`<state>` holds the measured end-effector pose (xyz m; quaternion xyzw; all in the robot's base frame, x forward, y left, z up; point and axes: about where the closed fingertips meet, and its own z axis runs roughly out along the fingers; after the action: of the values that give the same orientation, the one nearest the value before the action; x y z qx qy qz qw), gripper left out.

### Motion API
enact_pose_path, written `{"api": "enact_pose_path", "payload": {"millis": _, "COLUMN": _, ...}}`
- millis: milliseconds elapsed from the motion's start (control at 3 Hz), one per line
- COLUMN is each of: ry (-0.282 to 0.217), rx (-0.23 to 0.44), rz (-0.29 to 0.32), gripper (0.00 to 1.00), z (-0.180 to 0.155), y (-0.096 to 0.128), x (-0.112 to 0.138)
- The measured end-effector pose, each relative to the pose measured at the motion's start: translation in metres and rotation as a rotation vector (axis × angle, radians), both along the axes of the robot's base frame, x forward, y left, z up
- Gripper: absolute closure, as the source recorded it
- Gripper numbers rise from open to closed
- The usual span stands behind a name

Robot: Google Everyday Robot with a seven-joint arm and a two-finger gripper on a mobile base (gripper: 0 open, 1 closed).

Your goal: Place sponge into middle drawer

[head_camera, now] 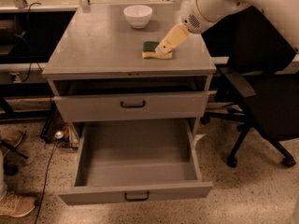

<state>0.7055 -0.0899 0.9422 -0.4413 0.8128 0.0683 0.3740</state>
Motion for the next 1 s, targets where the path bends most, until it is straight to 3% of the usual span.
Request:
{"api": "enact_pose_path", "payload": {"millis": 333, "ry": 0.002, "rx": -0.002, "rz": -0.001, "gripper": 0.00, "z": 0.000, "y": -0.002, "x": -0.002}}
{"api": "enact_pose_path", "payload": {"millis": 667, "ry": 0.006, "rx": -0.002, "rz": -0.032, "gripper": 0.00, "z": -0.020, "y": 0.012, "x": 0.016}}
{"api": "enact_pose_path", "payload": {"millis": 1000, "ry": -0.001, "rx": 0.015, "rz": -0.084, "gripper": 0.00, "z": -0.046, "y": 0.027, "x": 0.051}}
